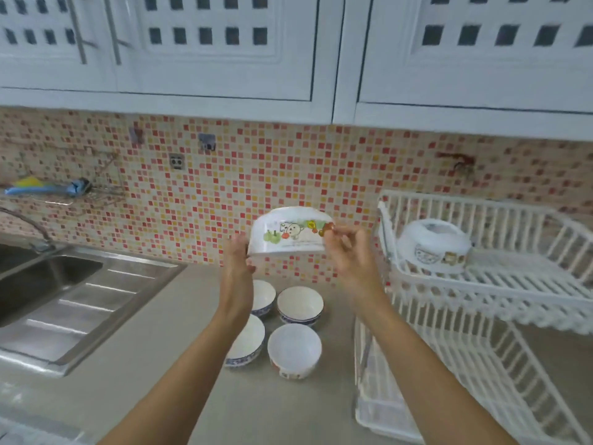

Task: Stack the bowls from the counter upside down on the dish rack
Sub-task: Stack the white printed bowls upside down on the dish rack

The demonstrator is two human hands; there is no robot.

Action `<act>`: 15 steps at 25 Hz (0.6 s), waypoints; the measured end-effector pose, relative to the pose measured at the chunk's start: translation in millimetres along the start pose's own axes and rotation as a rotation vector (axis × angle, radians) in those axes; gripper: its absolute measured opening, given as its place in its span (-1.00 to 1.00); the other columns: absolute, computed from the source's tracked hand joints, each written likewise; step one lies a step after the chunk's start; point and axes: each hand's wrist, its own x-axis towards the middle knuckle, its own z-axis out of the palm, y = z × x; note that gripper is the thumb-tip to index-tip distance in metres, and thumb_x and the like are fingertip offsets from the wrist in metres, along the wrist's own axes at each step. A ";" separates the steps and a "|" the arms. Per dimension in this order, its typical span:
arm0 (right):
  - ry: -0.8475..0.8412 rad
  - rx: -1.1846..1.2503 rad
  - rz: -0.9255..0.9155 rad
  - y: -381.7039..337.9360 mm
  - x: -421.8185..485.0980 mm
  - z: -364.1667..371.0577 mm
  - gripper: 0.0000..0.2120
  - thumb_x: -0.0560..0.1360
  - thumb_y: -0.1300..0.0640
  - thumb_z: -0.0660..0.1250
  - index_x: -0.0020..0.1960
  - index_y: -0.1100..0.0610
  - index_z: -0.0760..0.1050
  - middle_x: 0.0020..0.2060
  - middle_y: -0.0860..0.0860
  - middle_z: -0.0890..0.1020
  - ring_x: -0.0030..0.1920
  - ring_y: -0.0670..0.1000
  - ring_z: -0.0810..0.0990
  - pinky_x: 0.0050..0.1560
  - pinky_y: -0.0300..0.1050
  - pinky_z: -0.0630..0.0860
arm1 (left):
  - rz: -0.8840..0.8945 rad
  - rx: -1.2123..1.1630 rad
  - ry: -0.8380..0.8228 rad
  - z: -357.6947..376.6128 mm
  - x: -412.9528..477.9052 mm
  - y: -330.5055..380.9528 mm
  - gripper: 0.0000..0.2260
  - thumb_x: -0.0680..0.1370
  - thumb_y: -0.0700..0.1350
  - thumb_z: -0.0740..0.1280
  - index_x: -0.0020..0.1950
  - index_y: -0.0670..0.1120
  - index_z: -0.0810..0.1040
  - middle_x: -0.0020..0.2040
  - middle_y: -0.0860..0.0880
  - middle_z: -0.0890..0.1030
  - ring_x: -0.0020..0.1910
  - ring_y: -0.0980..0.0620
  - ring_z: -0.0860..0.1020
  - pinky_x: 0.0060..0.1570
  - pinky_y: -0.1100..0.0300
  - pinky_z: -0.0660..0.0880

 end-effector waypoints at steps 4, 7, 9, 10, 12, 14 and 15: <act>-0.034 -0.059 -0.265 -69.3 3.6 -86.3 -0.64 0.39 -0.03 0.35 0.13 -0.13 0.30 0.12 -0.24 0.48 0.10 -0.34 0.53 0.11 -0.29 0.52 | 0.125 0.010 -0.233 79.8 14.6 55.3 -0.51 0.46 0.27 0.09 0.16 -0.08 0.34 0.05 0.00 0.52 0.00 0.15 0.54 -0.08 0.36 0.45; 0.009 -0.312 -0.309 -91.1 10.6 -157.4 -0.42 0.37 -0.08 0.35 0.34 -0.14 0.25 0.29 -0.27 0.39 0.28 -0.33 0.40 0.24 -0.41 0.32 | 0.188 0.048 -0.413 139.1 21.9 80.3 -0.44 0.44 0.31 0.14 0.29 -0.03 0.28 0.17 0.02 0.50 0.12 0.10 0.54 0.05 0.23 0.50; 0.067 -0.445 -0.297 -94.7 19.3 -203.1 -0.30 0.35 -0.10 0.36 0.43 -0.03 0.21 0.35 -0.17 0.37 0.34 -0.15 0.39 0.31 -0.24 0.32 | 0.236 0.109 -0.522 180.4 24.8 84.2 -0.35 0.47 0.35 0.17 0.40 -0.04 0.27 0.24 0.02 0.48 0.12 0.13 0.55 0.00 0.32 0.55; 0.093 -0.482 -0.267 -92.8 25.1 -222.9 -0.25 0.32 -0.13 0.36 0.45 -0.02 0.19 0.36 -0.14 0.36 0.34 -0.10 0.38 0.33 -0.15 0.33 | 0.243 0.149 -0.547 200.1 26.3 82.5 -0.36 0.48 0.32 0.18 0.42 -0.05 0.26 0.24 0.02 0.48 0.09 0.16 0.55 -0.05 0.37 0.56; 0.092 -0.509 -0.188 -83.5 37.6 -253.2 -0.17 0.29 -0.15 0.36 0.48 -0.02 0.14 0.41 -0.05 0.33 0.38 -0.04 0.36 0.37 -0.04 0.35 | 0.225 0.233 -0.565 233.9 31.5 73.9 -0.39 0.51 0.27 0.21 0.43 -0.06 0.27 0.25 0.00 0.47 0.10 0.09 0.56 0.00 0.26 0.58; 0.035 -0.549 -0.116 -68.0 50.6 -275.5 -0.18 0.36 -0.10 0.40 0.51 -0.01 0.11 0.44 0.02 0.31 0.36 -0.01 0.39 0.34 0.00 0.41 | 0.191 0.356 -0.586 258.5 40.0 57.3 -0.32 0.43 0.31 0.30 0.41 -0.04 0.27 0.29 -0.04 0.46 0.17 -0.02 0.54 0.08 0.09 0.57; -0.006 -0.569 -0.079 -59.0 57.3 -282.1 -0.22 0.41 -0.03 0.41 0.51 -0.01 0.10 0.44 0.03 0.31 0.32 -0.03 0.41 0.29 -0.01 0.45 | 0.191 0.463 -0.596 264.4 45.1 47.0 -0.25 0.36 0.36 0.34 0.41 0.00 0.26 0.30 -0.04 0.43 0.20 -0.05 0.52 0.13 0.03 0.55</act>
